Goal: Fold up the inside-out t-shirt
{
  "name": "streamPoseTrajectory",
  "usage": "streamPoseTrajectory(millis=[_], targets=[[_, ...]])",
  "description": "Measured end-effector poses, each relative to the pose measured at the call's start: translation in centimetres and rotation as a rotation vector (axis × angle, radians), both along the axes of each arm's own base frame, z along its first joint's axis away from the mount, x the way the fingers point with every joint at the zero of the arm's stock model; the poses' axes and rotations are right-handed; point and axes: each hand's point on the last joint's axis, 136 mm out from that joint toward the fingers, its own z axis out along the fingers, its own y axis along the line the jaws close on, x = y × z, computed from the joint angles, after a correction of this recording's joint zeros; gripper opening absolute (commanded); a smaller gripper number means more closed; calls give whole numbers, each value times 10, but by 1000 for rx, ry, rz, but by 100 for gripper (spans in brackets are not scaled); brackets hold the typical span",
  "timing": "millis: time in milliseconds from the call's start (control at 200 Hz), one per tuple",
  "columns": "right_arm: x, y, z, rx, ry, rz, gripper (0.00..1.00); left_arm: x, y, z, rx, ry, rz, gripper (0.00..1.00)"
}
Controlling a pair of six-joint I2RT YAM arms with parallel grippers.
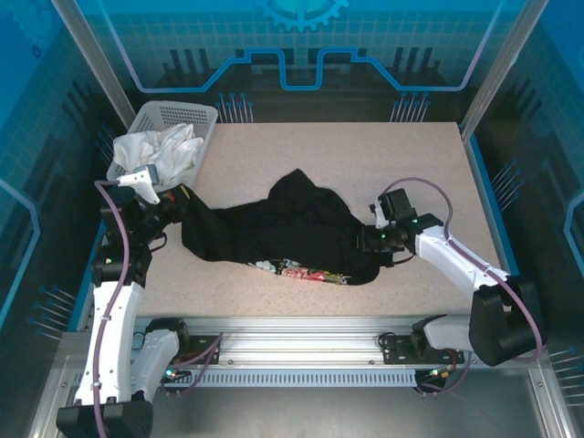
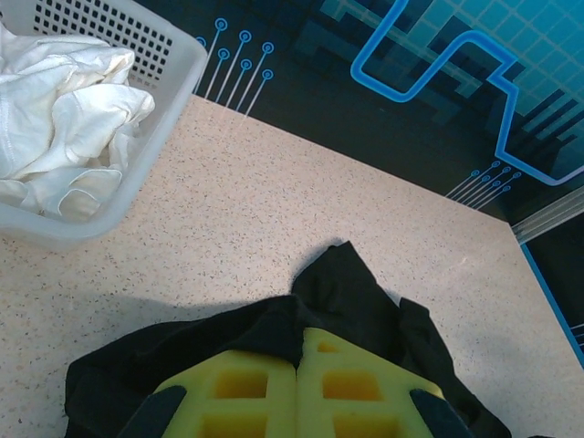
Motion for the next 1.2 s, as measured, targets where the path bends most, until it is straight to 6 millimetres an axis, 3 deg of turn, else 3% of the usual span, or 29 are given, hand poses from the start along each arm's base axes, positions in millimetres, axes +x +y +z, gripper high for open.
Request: streamPoseTrajectory(millis=[220, 370, 515, 645, 820, 1050, 1121, 1201], targets=[[4, 24, -1, 12, 14, 103, 52, 0, -1, 1, -2, -6, -6, 0], [13, 36, -12, 28, 62, 149, 50, 1, -1, 3, -1, -11, -7, 0], [11, 44, -24, 57, 111, 182, 33, 1, -2, 3, -2, -12, -10, 0], [10, 48, -22, 73, 110, 200, 16, 1, -2, 2, -2, -11, -11, 0], [8, 46, -16, 72, 99, 211, 4, 1, -2, 0, -3, -6, -14, 0], [10, 28, 24, 95, 4, 166, 1, 1, -2, 0, -6, -5, -14, 0], [16, 16, 50, 126, -67, 126, 0, 1, -2, 0, -16, -3, -10, 0], [29, -6, 96, 167, -203, 54, 0, 1, -2, 4, -35, -6, -2, 0]])
